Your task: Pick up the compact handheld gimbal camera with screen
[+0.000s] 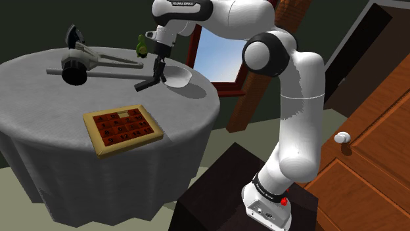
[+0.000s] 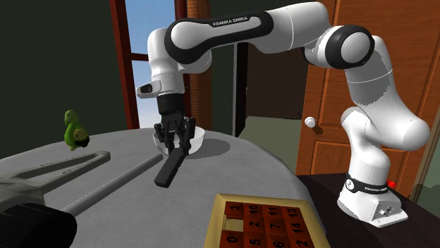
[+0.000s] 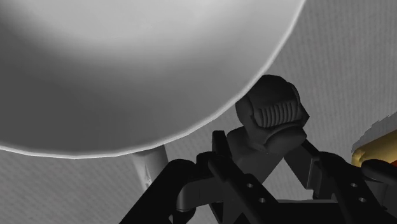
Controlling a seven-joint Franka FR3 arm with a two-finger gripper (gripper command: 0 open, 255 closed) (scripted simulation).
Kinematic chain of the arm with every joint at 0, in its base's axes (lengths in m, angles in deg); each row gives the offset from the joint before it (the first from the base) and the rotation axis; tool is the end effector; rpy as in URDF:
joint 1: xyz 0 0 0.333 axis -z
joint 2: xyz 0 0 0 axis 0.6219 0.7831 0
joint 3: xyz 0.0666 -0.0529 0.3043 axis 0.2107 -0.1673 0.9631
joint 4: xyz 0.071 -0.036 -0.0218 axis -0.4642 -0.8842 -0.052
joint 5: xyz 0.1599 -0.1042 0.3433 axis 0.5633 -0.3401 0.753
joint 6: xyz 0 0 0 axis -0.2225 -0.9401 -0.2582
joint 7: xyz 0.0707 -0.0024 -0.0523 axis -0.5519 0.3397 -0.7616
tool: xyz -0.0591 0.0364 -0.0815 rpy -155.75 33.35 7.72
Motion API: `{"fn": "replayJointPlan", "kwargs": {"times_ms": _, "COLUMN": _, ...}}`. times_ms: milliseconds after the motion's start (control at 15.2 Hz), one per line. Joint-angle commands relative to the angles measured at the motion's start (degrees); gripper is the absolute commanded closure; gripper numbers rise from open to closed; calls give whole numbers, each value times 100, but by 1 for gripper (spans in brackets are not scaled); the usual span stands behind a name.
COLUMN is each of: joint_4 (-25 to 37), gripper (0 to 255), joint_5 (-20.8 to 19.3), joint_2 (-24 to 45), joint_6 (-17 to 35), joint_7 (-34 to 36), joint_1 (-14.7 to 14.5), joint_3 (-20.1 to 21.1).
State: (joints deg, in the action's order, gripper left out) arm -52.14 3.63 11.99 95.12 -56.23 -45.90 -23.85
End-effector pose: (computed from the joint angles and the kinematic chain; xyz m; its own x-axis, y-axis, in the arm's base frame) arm 0.6832 0.0022 0.4412 0.5641 0.8068 0.1755 0.8173 -0.5154 -0.2578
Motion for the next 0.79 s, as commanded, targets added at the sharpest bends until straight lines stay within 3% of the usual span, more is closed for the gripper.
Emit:
{"fn": "replayJointPlan", "kwargs": {"times_ms": 0, "joint_4": -3, "gripper": 255, "joint_5": 1, "joint_2": 2, "joint_6": 6, "joint_7": -1, "joint_1": -1, "joint_3": 0}}
{"fn": "replayJointPlan", "kwargs": {"times_ms": 462, "joint_4": 2, "gripper": 255, "joint_5": 1, "joint_2": 7, "joint_6": 6, "joint_7": -3, "joint_1": 2, "joint_3": 0}}
{"fn": "replayJointPlan", "kwargs": {"times_ms": 726, "joint_4": 281, "gripper": 255, "joint_5": -14, "joint_2": -10, "joint_6": -276, "joint_7": 79, "joint_1": 27, "joint_3": -4}}
